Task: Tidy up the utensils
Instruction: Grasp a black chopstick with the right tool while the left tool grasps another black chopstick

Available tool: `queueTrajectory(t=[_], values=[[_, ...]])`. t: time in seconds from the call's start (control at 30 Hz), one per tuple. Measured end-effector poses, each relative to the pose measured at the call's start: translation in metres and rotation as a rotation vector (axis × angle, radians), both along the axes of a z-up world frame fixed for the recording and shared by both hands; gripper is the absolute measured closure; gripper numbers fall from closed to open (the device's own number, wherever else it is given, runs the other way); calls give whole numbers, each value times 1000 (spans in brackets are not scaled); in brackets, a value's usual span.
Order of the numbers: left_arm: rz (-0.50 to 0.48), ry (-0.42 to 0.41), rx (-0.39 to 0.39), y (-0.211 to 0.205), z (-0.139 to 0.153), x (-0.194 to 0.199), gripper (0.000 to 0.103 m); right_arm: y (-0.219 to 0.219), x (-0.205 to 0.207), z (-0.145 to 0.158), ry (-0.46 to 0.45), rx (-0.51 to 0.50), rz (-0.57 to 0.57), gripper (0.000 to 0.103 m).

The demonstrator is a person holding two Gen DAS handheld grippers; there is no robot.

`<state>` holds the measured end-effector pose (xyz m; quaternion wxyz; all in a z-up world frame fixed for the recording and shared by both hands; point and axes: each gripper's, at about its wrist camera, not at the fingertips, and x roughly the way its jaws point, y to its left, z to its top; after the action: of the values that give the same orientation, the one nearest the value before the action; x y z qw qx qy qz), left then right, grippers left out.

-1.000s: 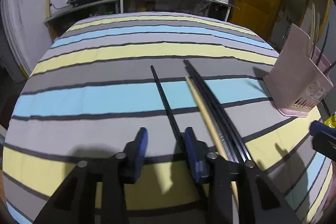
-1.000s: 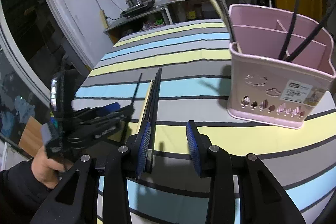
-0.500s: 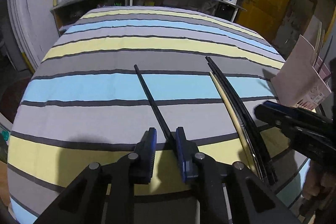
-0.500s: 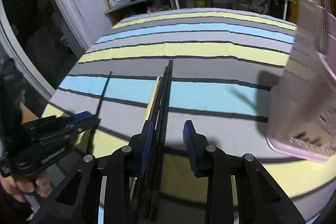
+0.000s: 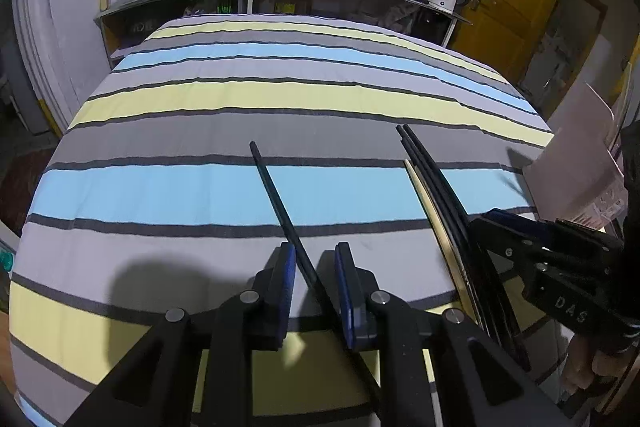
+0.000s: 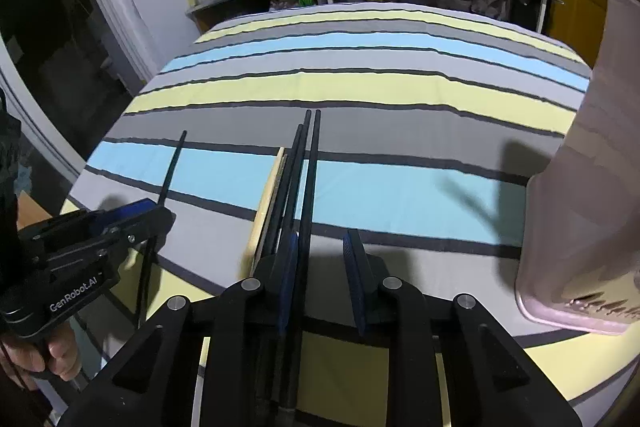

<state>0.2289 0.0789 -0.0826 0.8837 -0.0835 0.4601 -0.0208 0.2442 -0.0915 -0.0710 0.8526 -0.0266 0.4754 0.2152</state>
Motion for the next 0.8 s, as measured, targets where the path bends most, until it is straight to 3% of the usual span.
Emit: queueTrajectory(t=[0.17,0.3,0.5,0.63,0.67,0.8], values=[[10,6,-5,0,0,4,83,10,11,-1,-8,-35,13,78],[5,5,53,-9,0,8,83,17,16,-1,-22,-70,24,79],[5,-6,137,-22,-2,12,83,28,18,-3,-46,-125,58,93],[5,-3,137,-20,-2,16,86,32,19,-2,-51,-142,76,98],[9,1,135,-19,-1,17,93,31,21,-2,-42,-133,74,98],[4,20,82,-10,0,20,97,24,19,2,-18,-85,64,98]])
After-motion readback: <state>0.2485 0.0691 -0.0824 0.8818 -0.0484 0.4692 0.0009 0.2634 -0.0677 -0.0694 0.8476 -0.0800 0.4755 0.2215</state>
